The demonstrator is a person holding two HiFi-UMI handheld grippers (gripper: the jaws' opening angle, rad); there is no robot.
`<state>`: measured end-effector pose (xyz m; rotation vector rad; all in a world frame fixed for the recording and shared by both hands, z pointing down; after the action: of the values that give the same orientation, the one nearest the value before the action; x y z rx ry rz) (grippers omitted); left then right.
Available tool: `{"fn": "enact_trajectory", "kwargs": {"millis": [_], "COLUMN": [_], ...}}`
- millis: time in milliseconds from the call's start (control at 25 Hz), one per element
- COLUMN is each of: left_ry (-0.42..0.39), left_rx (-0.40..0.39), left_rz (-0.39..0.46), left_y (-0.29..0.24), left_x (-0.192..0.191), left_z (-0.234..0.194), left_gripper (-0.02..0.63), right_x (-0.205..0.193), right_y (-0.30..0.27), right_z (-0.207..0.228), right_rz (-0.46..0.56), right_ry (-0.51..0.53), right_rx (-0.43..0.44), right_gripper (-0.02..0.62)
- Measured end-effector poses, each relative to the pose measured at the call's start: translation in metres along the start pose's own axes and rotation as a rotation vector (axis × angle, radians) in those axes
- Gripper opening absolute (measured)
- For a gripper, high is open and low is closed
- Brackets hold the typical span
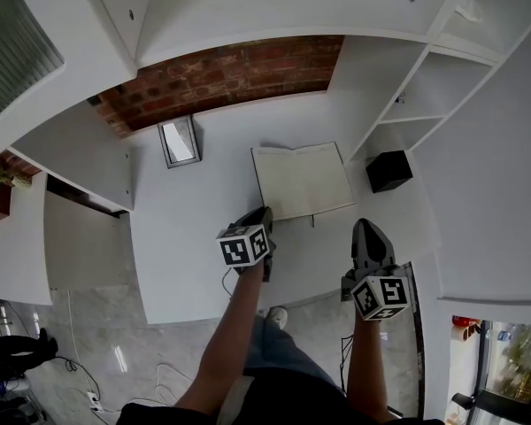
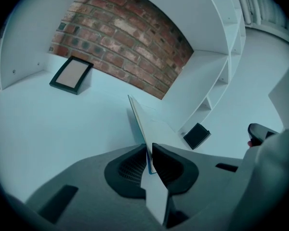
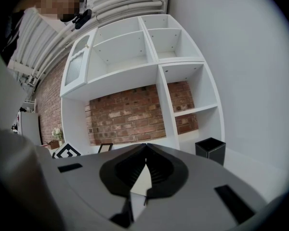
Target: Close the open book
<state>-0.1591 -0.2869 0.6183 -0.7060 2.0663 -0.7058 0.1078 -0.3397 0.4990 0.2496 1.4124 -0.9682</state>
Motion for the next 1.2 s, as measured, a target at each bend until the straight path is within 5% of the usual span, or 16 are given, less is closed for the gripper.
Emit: {"fn": "enact_trajectory", "kwargs": {"millis": [400,640,1200], "left_ry": [-0.222,-0.291,-0.386], "left_rx": [-0.063,-0.137,-0.223], "left_rz": [0.084,0.088,-0.030], "left_y": [0.003,-0.017,-0.097], "left_x": [0.033,0.045,0.050], "left_z": [0.072,0.109,0.172], "left_gripper": [0.032,0.034,0.117], "right_x": [-0.001,-0.003,-0.027], "right_y": [0.013,0.029,0.072], "right_z": [0.009,0.024,0.067], "right_rz": [0.012,0.019,-0.007], "right_ry": [-0.015,-0.031,-0.089], "right_rx": [-0.038,-0.098,-0.250], "right_gripper": [-0.002,-0.002,-0.002]}}
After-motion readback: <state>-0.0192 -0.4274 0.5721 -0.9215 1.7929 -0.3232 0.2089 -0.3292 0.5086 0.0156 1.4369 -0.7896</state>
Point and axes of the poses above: the fingertips, and each gripper's own axes: y backward along the fingers, z to its right, x out of its top, the point moved 8 cm from there along y, backward along the fingers, and after that the axes turned 15 degrees about -z, right-handed, at the moved point
